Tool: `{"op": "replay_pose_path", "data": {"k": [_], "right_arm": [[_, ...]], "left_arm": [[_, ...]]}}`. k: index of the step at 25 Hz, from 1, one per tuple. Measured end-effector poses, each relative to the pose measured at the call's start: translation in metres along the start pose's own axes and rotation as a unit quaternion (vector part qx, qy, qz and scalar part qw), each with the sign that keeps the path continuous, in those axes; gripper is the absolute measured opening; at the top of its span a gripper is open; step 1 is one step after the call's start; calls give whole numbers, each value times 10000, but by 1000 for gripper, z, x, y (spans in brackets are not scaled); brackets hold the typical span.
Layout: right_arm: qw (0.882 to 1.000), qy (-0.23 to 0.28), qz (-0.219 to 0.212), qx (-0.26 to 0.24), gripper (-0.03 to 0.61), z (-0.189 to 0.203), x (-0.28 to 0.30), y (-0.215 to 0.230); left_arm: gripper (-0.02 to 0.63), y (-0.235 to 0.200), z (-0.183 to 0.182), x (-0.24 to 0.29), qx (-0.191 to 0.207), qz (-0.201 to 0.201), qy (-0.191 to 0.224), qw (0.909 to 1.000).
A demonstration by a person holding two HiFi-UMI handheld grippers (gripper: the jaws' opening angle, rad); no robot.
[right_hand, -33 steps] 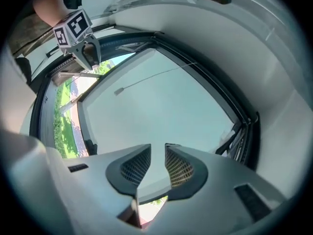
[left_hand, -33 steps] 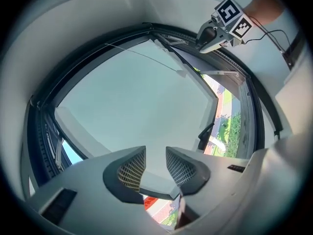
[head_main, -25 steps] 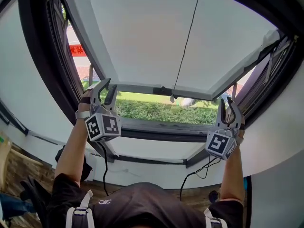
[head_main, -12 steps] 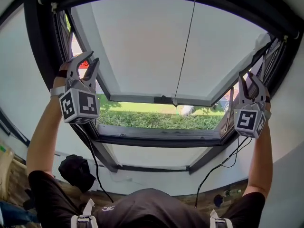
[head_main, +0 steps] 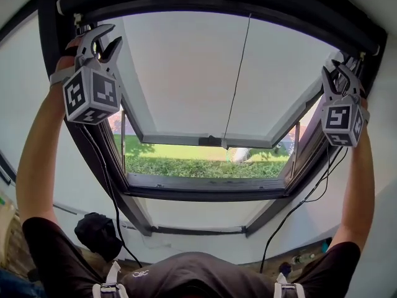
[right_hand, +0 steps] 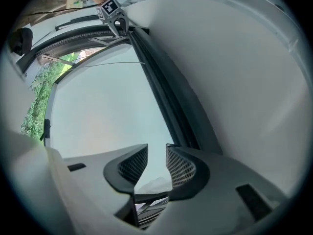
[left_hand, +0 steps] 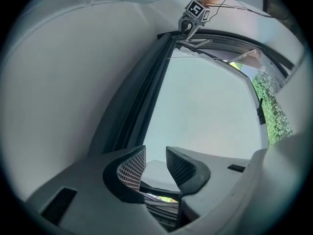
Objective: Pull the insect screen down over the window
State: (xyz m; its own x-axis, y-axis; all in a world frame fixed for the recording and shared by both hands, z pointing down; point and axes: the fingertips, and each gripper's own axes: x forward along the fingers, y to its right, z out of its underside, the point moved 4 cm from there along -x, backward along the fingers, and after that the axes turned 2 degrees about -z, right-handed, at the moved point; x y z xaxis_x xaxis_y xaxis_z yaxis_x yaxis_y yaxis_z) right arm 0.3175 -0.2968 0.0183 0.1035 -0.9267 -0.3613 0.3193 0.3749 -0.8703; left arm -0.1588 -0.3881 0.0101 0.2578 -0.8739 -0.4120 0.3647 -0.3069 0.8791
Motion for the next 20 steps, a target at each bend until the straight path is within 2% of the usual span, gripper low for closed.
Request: {"op": "replay_pose_path", "data": {"k": [6, 10, 13, 15, 17, 20], "right_arm": [[9998, 77, 172, 3, 133, -18, 6, 40], [9999, -18, 45, -140, 140, -20, 13, 45], [9993, -139, -181, -293, 140, -21, 20, 44], [9990, -150, -392, -166, 140, -21, 26, 42], [9984, -177, -527, -56, 140, -19, 31, 42], [9966, -387, -701, -192, 140, -18, 40, 48]], "left_arm": [[147, -32, -17, 1, 130, -50, 181, 9997], [149, -41, -22, 5, 125, 160, 255, 9995], [149, -36, -24, 12, 346, 465, 113, 9983], [149, -33, -21, 15, 500, 756, -77, 9959], [149, -31, -18, 18, 532, 992, -255, 9933], [150, -31, -15, 26, 565, 1145, -392, 9910]]}}
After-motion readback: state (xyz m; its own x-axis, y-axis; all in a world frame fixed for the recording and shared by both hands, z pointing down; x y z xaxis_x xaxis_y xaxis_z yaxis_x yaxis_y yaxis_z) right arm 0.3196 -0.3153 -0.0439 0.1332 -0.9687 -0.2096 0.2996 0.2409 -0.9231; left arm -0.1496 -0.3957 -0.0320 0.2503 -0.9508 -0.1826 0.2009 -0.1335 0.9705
